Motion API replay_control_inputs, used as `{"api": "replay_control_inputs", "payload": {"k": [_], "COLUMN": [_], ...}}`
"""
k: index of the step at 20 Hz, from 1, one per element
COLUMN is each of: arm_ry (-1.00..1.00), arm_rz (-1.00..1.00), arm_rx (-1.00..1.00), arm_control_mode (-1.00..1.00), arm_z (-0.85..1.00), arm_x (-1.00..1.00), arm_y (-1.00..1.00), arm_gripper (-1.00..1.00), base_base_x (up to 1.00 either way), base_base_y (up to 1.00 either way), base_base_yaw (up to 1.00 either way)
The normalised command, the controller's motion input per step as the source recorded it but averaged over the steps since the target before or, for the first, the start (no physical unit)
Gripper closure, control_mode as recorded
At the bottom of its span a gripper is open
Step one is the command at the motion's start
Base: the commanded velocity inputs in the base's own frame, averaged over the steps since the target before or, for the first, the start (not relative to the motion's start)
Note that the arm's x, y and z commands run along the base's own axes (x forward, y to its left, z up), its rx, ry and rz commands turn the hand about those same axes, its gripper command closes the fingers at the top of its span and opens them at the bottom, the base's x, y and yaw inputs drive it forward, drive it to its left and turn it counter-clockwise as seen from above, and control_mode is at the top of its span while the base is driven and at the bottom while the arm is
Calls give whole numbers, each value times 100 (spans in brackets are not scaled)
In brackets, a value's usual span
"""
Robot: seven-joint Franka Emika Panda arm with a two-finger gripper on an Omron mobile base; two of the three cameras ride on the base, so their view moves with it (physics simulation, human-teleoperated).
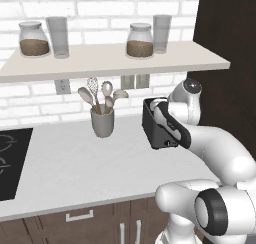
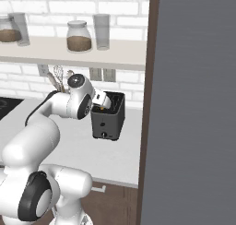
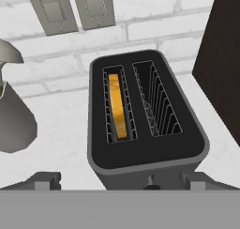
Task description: Start the toaster. Once the lever pops up, take the bread to the plate on the dining counter.
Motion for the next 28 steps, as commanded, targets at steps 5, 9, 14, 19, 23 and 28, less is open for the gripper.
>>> {"api": "replay_control_inputs", "payload": {"k": [5,9,14,19,23,28], "arm_ry": [0,0,0,0,0,0], "arm_rz": [0,0,0,0,0,0], "arm_rx": [0,0,0,0,0,0], "arm_control_mode": [-100,-100,-100,-100,-100,-100], "arm_z": [0,0,0,0,0,0], "arm_x": [0,0,0,0,0,0], "arm_y": [0,0,0,0,0,0], "arm_gripper": [-100,-100,-100,-100,-100,-100], "base_base_x": [0,0,0,0,0,0], "base_base_y": [0,0,0,0,0,0], "base_base_yaw": [0,0,0,0,0,0]}}
